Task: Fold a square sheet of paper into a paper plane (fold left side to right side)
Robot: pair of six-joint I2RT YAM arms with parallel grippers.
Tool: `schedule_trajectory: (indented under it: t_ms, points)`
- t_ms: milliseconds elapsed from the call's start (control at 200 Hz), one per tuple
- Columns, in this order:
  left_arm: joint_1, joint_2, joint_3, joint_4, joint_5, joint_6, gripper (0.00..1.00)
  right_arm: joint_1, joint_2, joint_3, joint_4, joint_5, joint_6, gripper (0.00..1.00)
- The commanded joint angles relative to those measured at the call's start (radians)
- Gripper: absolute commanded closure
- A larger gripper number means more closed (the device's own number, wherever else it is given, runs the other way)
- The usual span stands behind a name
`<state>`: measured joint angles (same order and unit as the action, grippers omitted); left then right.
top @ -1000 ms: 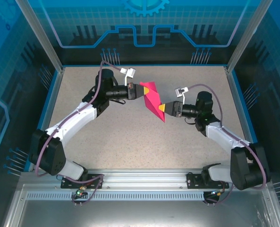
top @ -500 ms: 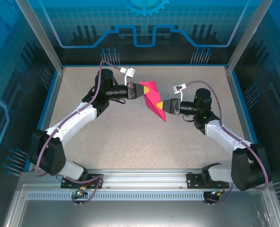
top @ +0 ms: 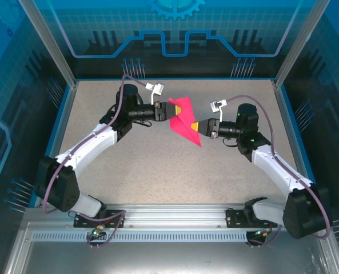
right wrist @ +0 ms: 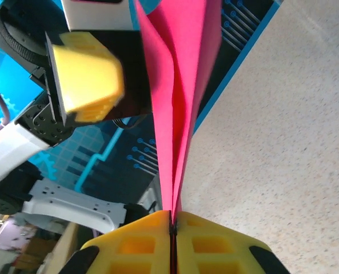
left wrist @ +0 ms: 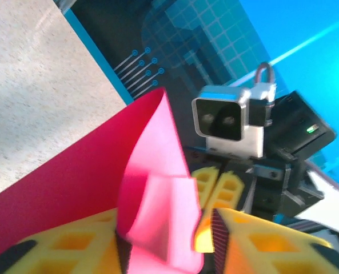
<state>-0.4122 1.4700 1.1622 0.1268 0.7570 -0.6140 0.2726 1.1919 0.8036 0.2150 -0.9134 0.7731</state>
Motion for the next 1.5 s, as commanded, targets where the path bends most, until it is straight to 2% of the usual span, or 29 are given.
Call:
schedule_trajectory:
  t_ms: [0, 130, 190, 240, 325, 470, 570, 640, 865, 1035, 1240, 1375, 1496]
  points:
    - [0.009, -0.071, -0.009, -0.138, -0.075, 0.102, 0.44, 0.022, -0.047, 0.102, -0.321, 0.107, -0.208, 0.93]
    - [0.014, -0.167, -0.015, -0.314, -0.249, 0.212, 0.32, 0.082, -0.056, 0.241, -0.692, 0.392, -0.448, 0.94]
    - [0.014, -0.214, -0.034, -0.37, -0.33, 0.243, 0.3, 0.146, -0.041, 0.303, -0.825, 0.602, -0.526, 0.94]
    - [0.014, -0.264, -0.058, -0.397, -0.396, 0.253, 0.29, 0.212, -0.017, 0.349, -0.908, 0.828, -0.565, 0.94]
    - [0.015, -0.344, -0.115, -0.415, -0.492, 0.249, 0.27, 0.322, 0.046, 0.41, -1.02, 1.172, -0.58, 0.94]
    - [0.014, -0.468, -0.204, -0.441, -0.647, 0.228, 0.22, 0.49, 0.243, 0.526, -1.191, 1.643, -0.569, 0.94]
    - [0.014, -0.535, -0.237, -0.468, -0.734, 0.224, 0.21, 0.571, 0.413, 0.596, -1.302, 1.872, -0.536, 0.97]
    - [0.015, -0.57, -0.253, -0.476, -0.766, 0.222, 0.19, 0.604, 0.512, 0.636, -1.353, 1.964, -0.514, 0.98]
    - [0.017, -0.603, -0.259, -0.505, -0.814, 0.224, 0.18, 0.662, 0.784, 0.704, -1.387, 2.009, -0.491, 0.97]
    - [0.019, -0.59, -0.266, -0.501, -0.805, 0.217, 0.17, 0.687, 0.936, 0.747, -1.386, 1.904, -0.5, 0.94]
    - [0.02, -0.522, -0.274, -0.488, -0.767, 0.153, 0.17, 0.703, 0.963, 0.734, -1.337, 1.682, -0.53, 0.74]
    - [0.021, -0.444, -0.278, -0.459, -0.72, 0.102, 0.17, 0.701, 0.862, 0.679, -1.277, 1.523, -0.54, 0.57]
    - [0.033, -0.369, -0.288, -0.4, -0.627, 0.052, 0.16, 0.683, 0.73, 0.621, -1.246, 1.407, -0.516, 0.4]
